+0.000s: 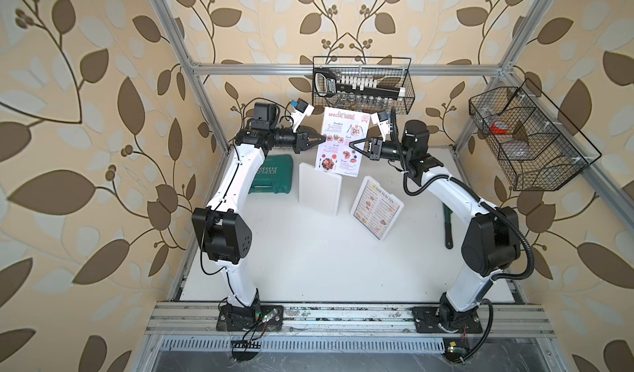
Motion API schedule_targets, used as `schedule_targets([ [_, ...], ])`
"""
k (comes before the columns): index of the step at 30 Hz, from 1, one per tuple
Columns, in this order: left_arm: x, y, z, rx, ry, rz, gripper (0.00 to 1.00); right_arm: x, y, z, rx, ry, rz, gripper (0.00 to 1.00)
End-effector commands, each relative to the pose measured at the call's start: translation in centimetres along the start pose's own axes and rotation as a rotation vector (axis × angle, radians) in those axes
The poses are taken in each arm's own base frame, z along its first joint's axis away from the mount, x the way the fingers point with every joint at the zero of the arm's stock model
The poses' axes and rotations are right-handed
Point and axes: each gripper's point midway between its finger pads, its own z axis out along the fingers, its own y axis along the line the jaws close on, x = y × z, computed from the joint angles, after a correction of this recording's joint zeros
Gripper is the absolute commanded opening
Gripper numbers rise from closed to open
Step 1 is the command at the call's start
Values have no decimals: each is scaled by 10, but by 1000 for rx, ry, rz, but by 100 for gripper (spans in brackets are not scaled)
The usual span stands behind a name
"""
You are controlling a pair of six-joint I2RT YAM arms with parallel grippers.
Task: Insert the menus into the narrow rack
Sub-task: Pick up the menu from the center of the board, then insert the menu into the narrow rack.
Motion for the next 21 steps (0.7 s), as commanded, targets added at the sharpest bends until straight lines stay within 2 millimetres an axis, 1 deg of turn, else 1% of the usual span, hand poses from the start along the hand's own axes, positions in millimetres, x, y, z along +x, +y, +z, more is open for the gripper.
schedule_targets([
  [1, -18, -9, -10, 28, -33, 62, 17, -9, 9, 7, -39, -17, -31, 0],
  [5, -17, -4, -10, 36, -35, 56, 22, -9, 14, 14, -53, -29, -44, 0],
  [8, -12, 4, -10, 36, -30, 32, 23, -8, 14, 20, -65, -36, -47, 0],
  [9, -21, 1, -13, 35, -40, 57, 23, -9, 15, 21, -70, -42, -48, 0],
  [11, -21, 3, -15, 37, -42, 54, 24, -8, 16, 25, -81, -52, -50, 0],
  [21, -19, 18, -18, 27, -43, 36, 26, -12, 19, 34, -76, -126, -98, 0],
])
